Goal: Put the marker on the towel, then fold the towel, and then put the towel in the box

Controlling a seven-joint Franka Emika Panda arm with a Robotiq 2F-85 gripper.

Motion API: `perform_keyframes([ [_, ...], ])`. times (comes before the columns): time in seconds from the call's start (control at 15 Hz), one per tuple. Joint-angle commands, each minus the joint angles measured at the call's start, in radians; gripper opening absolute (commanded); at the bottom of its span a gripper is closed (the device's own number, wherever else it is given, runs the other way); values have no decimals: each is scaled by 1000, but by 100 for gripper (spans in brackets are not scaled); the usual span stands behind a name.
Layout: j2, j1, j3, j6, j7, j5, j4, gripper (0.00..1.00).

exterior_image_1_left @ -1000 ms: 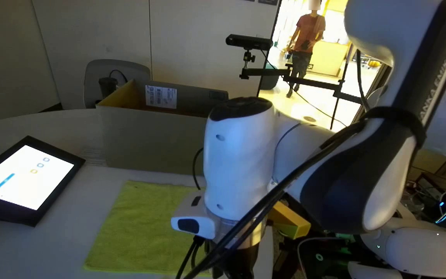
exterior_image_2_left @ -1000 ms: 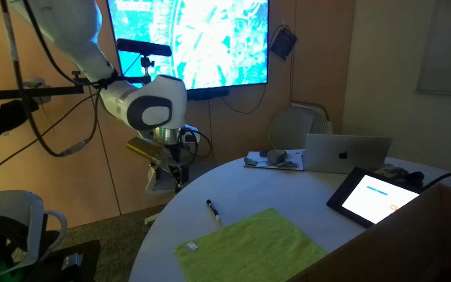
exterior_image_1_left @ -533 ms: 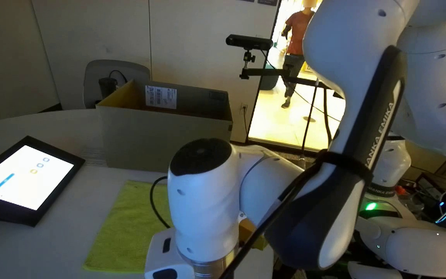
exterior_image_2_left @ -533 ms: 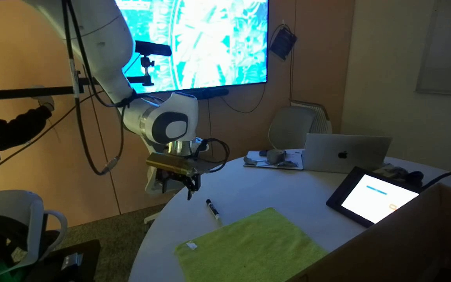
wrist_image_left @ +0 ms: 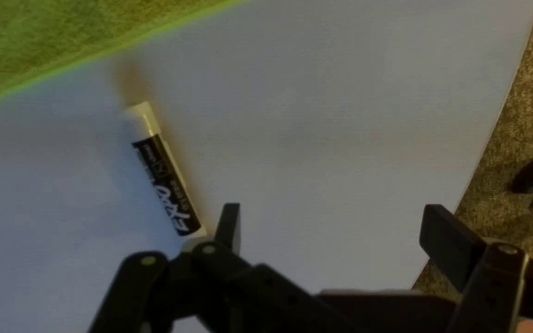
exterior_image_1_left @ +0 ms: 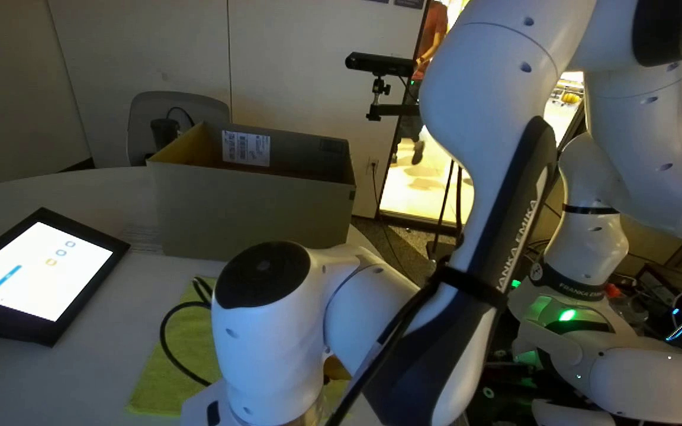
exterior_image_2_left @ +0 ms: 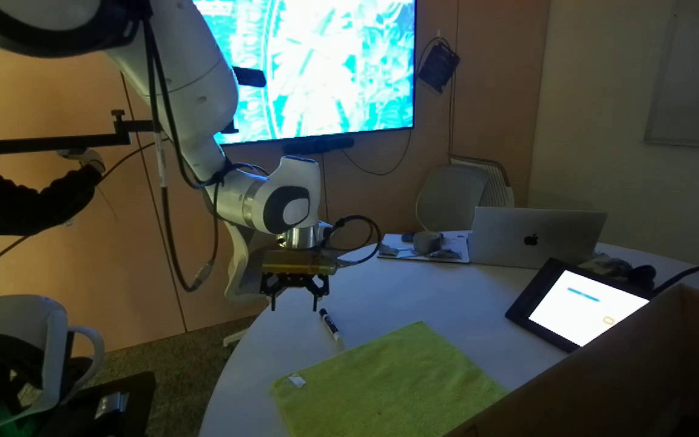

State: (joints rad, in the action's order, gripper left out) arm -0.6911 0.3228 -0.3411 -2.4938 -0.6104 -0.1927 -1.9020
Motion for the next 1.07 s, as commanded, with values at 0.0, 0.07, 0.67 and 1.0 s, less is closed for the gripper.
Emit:
perform_keyframes([
  [0.0, -84, -21, -10, 0, -70, -28, 115, 100],
  [0.07, -104, -27, -12, 3, -85, -23, 139, 100],
  [0.67, -288, -62, -5, 31, -129, 3, 355, 100],
  [1.0, -350, -49, 11, 31, -116, -11, 416, 100],
])
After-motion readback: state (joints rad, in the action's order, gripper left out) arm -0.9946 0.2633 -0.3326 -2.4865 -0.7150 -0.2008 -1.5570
